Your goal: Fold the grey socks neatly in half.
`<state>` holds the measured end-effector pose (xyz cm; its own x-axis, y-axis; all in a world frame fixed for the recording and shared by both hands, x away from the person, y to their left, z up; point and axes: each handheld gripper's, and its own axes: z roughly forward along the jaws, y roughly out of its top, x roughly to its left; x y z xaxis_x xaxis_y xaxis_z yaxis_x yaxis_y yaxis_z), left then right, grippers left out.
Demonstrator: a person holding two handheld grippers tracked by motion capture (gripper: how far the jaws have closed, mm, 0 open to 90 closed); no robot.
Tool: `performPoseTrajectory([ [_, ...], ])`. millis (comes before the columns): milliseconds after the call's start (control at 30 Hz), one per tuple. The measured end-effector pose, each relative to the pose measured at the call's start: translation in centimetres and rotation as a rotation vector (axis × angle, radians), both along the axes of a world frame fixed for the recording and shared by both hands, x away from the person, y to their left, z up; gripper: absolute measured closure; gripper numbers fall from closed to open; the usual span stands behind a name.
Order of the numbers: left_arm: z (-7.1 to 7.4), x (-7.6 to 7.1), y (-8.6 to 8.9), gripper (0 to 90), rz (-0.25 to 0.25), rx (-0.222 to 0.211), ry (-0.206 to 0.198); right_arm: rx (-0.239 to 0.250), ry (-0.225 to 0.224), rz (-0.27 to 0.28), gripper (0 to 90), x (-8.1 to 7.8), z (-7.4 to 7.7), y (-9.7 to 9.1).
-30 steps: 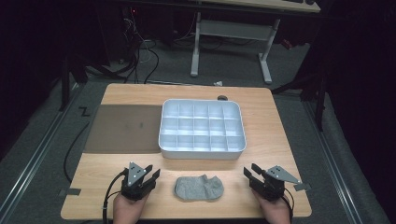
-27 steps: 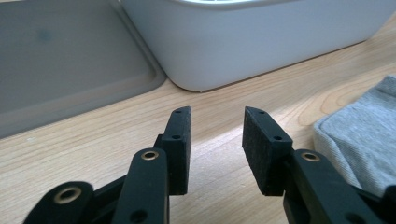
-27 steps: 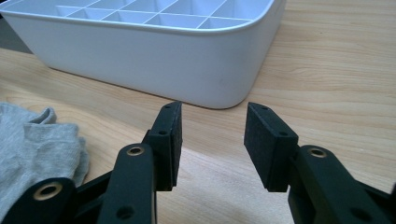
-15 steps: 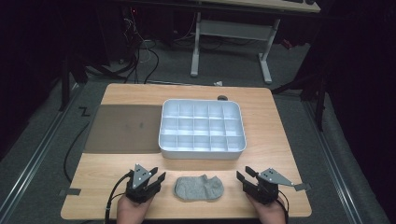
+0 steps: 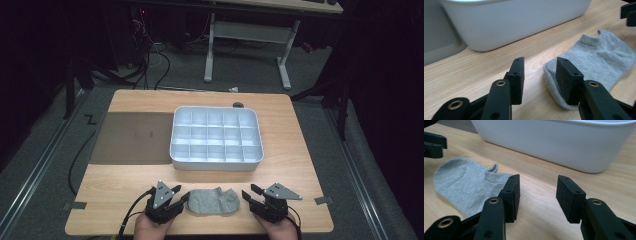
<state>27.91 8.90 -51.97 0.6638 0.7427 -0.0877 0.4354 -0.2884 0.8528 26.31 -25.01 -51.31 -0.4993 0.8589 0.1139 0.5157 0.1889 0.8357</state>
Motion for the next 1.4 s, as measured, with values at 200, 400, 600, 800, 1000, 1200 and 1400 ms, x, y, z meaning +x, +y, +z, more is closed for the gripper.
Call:
performPoseTrajectory([
  [200, -0.1, -0.3, -0.7, 58.0, -0.028, -0.006, 0.016, -0.004, 0.023, 0.036, 55.0, 0.0, -0.3, 1.1],
  [400, -0.5, -0.3, -1.4, 56.3, -0.05, 0.008, 0.041, -0.009, 0.09, 0.063, 55.9, 0.1, -0.9, 2.1],
  [600, -1.1, 0.0, -1.7, 58.4, -0.053, 0.043, 0.088, -0.021, 0.147, 0.064, 52.3, 0.1, -1.5, 2.6],
  [800, -1.2, 0.1, -1.4, 63.9, -0.056, 0.03, 0.117, -0.033, 0.169, 0.064, 51.5, -0.1, -1.8, 3.1],
  [1000, -1.1, 0.1, -1.2, 71.6, -0.052, 0.037, 0.121, -0.041, 0.168, 0.078, 52.2, -0.5, -1.8, 3.4],
  [1200, -1.1, 0.1, -1.0, 77.3, -0.035, 0.045, 0.114, -0.07, 0.146, 0.096, 53.4, -1.3, -1.8, 4.2],
  [1400, -1.0, 0.1, -0.9, 82.6, -0.028, 0.051, 0.108, -0.083, 0.132, 0.107, 62.5, -1.6, -1.9, 4.6],
])
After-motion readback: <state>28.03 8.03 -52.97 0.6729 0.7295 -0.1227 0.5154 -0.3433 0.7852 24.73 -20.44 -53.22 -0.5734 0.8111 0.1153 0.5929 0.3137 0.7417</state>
